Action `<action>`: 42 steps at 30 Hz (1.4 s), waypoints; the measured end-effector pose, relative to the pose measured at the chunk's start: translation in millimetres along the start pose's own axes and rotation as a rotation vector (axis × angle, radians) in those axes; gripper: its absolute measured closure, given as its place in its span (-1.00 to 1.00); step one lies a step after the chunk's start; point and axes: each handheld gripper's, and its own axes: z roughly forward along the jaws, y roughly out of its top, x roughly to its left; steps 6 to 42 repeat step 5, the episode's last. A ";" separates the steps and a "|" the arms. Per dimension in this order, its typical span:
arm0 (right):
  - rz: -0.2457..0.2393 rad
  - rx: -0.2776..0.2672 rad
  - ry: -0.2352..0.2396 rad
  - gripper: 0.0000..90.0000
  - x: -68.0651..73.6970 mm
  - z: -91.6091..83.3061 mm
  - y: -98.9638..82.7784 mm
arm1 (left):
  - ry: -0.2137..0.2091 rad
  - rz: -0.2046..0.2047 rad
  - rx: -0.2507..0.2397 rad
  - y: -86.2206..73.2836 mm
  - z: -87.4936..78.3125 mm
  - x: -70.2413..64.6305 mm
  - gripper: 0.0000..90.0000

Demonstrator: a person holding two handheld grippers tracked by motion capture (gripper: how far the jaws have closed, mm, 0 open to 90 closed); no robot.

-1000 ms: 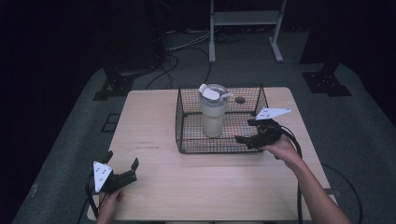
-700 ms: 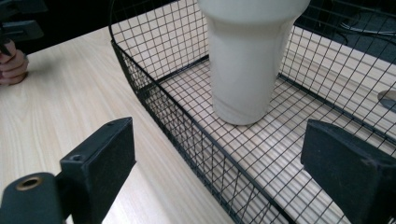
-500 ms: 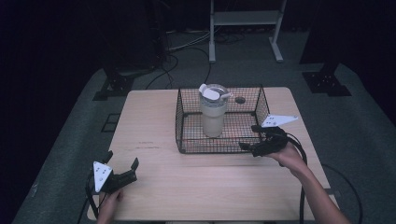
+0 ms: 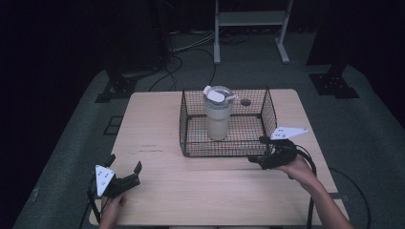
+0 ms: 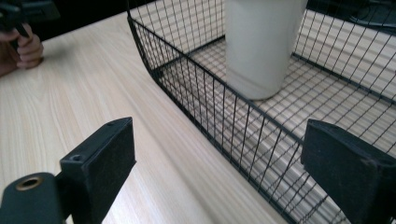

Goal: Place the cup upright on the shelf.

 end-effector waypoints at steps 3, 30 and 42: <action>0.003 0.013 0.000 -0.79 1.1 0.6 -6.5 | 0.002 -0.002 0.002 0.1 0.0 0.3 -1.00; 0.009 0.009 0.005 -0.79 1.9 -0.1 -9.5 | 0.001 -0.002 0.002 0.2 0.0 0.6 -1.00; 0.009 0.009 0.005 -0.79 1.9 -0.1 -9.5 | 0.001 -0.002 0.002 0.2 0.0 0.6 -1.00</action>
